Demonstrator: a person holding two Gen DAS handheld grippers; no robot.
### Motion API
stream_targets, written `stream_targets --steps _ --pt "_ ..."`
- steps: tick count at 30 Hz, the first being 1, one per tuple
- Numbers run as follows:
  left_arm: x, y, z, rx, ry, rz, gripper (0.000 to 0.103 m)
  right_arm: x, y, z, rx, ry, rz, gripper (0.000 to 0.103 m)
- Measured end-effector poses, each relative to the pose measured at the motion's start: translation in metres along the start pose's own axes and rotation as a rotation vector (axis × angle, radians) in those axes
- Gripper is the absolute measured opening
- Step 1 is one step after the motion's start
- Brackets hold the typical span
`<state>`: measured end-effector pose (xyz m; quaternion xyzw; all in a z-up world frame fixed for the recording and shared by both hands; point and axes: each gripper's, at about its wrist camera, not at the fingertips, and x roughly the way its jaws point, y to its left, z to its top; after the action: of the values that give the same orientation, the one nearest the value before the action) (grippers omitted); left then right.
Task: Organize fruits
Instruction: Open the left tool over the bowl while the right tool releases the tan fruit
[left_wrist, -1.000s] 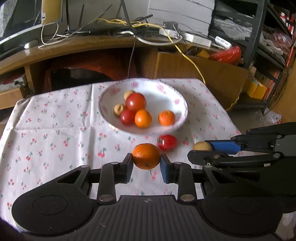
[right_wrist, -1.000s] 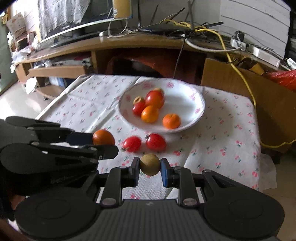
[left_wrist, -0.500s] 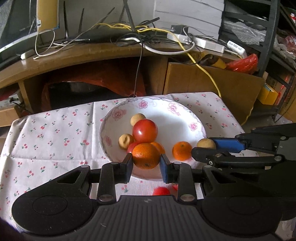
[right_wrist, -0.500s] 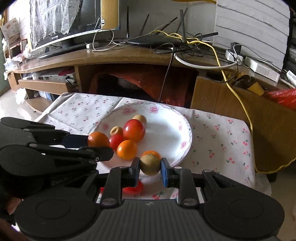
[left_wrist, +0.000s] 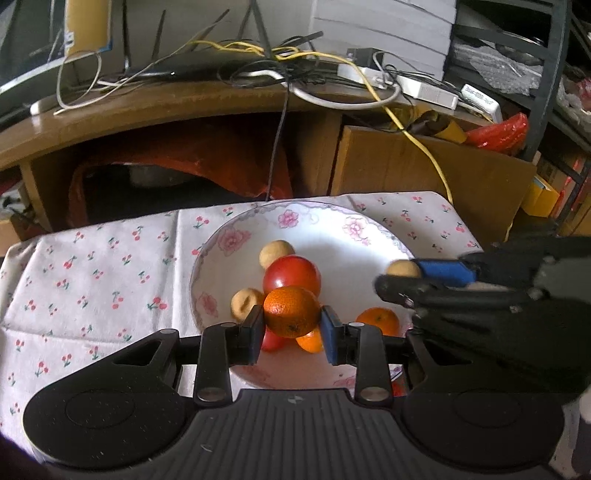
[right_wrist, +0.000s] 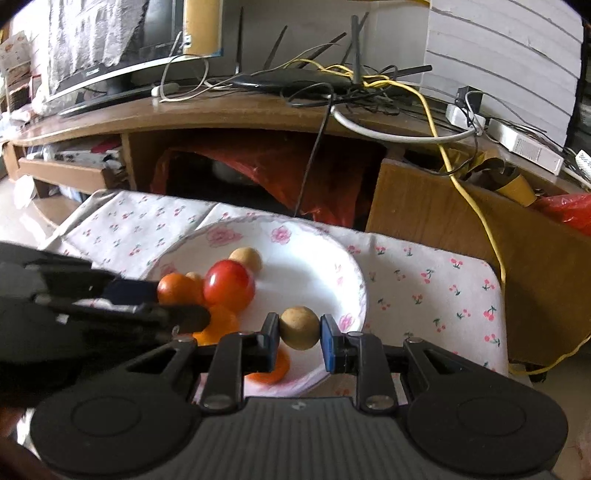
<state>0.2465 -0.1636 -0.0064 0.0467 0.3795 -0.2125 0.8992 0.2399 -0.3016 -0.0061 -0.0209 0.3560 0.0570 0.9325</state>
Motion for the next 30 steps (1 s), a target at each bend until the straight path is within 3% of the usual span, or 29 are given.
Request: stream_targets --steps 11,18,30 --pt "0.009 0.002 0.010 -0.019 -0.003 0.012 0.042 0.019 -0.013 0.016 0.015 0.011 0.031 0.038" --pt "0.009 0.009 0.011 -0.045 0.001 0.026 0.050 0.024 -0.016 0.020 0.037 0.021 0.066 0.038" --pt "-0.009 0.009 0.013 -0.053 -0.026 0.029 0.057 0.004 -0.013 0.023 0.051 -0.019 0.058 0.039"
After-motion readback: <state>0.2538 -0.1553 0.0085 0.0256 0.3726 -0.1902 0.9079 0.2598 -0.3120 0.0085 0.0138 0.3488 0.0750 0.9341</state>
